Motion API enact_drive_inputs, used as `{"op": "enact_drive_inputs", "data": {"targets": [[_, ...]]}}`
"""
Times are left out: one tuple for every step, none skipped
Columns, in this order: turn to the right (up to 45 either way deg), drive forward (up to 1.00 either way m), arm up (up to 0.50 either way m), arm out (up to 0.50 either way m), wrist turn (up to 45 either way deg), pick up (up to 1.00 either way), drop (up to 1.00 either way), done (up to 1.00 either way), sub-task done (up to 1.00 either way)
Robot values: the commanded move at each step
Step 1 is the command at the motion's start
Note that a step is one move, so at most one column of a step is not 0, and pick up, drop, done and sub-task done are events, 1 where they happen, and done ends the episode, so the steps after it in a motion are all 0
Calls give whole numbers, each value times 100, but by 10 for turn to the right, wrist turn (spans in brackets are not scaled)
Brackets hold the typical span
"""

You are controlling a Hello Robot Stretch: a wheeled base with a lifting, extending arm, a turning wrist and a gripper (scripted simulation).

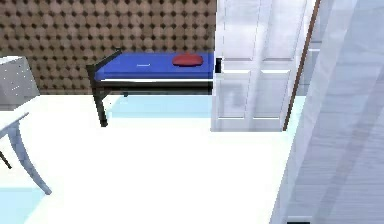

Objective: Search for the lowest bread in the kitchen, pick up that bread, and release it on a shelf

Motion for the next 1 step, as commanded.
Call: {"op": "enact_drive_inputs", "data": {"targets": [[0, 25, 0, 0, 0, 0, 0, 0, 0]]}}
